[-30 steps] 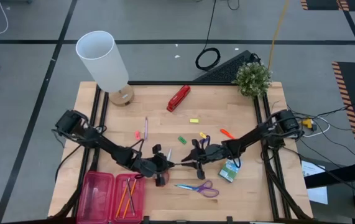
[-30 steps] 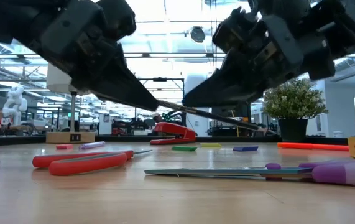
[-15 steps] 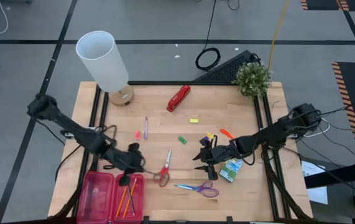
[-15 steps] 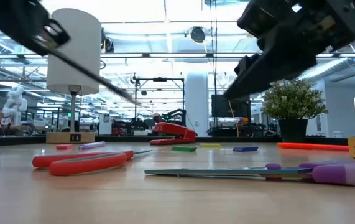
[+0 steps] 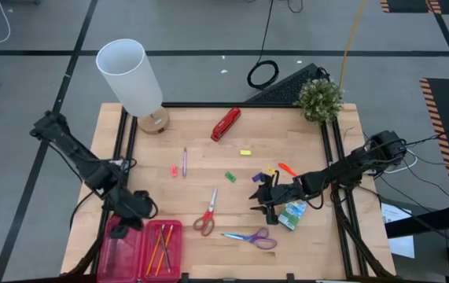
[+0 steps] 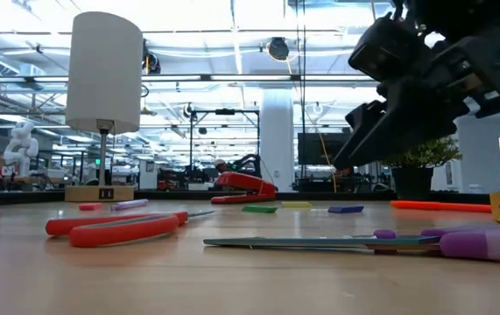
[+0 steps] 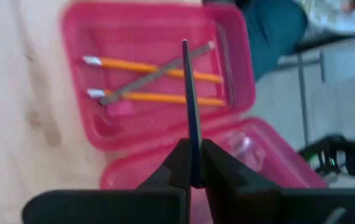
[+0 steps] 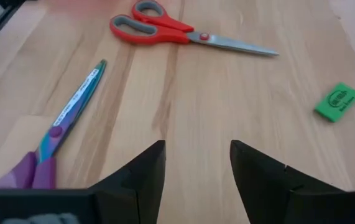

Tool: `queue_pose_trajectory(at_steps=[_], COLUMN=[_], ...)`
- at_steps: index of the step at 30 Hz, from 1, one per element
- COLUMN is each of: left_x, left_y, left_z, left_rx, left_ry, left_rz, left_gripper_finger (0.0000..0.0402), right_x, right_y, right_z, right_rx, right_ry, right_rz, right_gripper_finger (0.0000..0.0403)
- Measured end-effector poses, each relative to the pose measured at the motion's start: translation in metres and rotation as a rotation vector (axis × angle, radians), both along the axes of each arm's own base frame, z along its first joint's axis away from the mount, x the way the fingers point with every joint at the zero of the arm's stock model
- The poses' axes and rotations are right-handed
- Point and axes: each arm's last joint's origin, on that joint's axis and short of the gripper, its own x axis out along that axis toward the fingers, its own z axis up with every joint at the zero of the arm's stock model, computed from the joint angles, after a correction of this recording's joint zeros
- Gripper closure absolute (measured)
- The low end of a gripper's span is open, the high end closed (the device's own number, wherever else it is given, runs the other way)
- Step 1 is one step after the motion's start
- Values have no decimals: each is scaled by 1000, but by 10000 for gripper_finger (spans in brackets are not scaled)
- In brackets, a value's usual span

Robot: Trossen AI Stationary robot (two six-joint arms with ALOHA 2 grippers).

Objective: Pack school essentials
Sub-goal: Put the black pencil into the red supply box, then put the orange pen into the red supply box

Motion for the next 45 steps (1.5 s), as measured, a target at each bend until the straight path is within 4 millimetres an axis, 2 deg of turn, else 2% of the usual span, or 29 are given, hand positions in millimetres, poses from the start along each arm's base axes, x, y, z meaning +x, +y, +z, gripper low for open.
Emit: queue_pose_trajectory(at_steps=[5,14,26,34,40,45], left_x=[3,14,17,22,28,34], left_y=[-12,-26,-27,-23,-25,-24], left_z=[-11,-35,-40,-40,-38,-33], left_rx=[0,85,149,221,378,487], left_ry=[75,136,119,110,-155,-364], left_rz=[-71,-169,-137,165,347,486], left_gripper_finger=[385,347,331,330,330,330], right_x=[0,1,1,2,7,9], right_y=[0,0,0,1,10,6], right_z=[0,1,1,3,13,18], right_rx=[-4,-4,-13,21,-46,-190], right_ry=[-7,-19,-20,-34,-60,24], right_rz=[-4,-1,5,-11,-51,-268], right_gripper_finger=[231,232,232,232,232,232])
